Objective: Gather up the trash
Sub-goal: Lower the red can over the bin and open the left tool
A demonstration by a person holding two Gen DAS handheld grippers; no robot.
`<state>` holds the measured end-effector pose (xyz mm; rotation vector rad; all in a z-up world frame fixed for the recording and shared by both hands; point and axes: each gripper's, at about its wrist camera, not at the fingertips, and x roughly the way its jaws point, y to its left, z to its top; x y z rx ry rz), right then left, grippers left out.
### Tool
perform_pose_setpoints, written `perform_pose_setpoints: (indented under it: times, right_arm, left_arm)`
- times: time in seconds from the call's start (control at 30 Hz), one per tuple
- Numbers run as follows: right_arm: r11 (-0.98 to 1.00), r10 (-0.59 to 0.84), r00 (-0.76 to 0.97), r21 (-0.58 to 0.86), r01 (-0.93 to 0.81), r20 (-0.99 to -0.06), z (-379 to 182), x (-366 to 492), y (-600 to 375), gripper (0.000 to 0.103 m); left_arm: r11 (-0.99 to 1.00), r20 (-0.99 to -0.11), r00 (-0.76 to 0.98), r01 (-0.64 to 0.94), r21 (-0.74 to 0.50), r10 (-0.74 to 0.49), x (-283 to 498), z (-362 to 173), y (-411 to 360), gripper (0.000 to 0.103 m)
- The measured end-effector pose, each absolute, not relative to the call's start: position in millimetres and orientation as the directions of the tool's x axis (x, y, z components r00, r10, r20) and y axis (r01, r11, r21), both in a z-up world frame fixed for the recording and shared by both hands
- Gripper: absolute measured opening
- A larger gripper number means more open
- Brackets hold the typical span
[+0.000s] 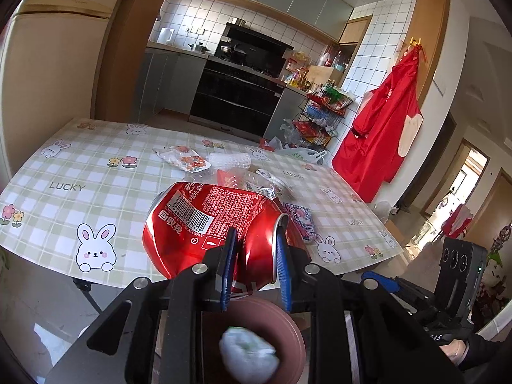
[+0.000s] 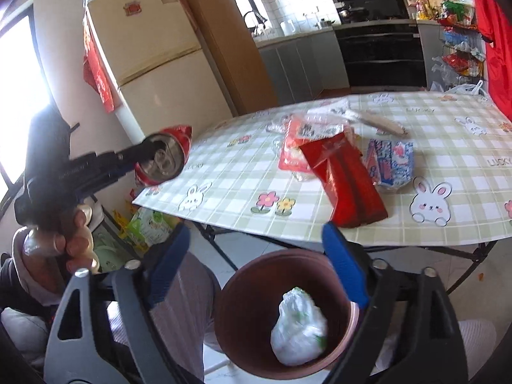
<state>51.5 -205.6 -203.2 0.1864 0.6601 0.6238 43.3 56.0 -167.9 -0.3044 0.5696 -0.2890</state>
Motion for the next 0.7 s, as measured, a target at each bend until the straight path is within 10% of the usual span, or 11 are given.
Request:
perform_pose_setpoints:
  times: [0.7]
  right_arm:
    - [0.97, 0.207, 0.851, 0.217, -0.113, -0.482, -191.2, 53.2, -258.7, 0.098]
  left_arm:
    - [0.901, -0.573, 0.707, 0.228, -0.369, -0.414, 48.0, -196.8, 16.4, 0.023]
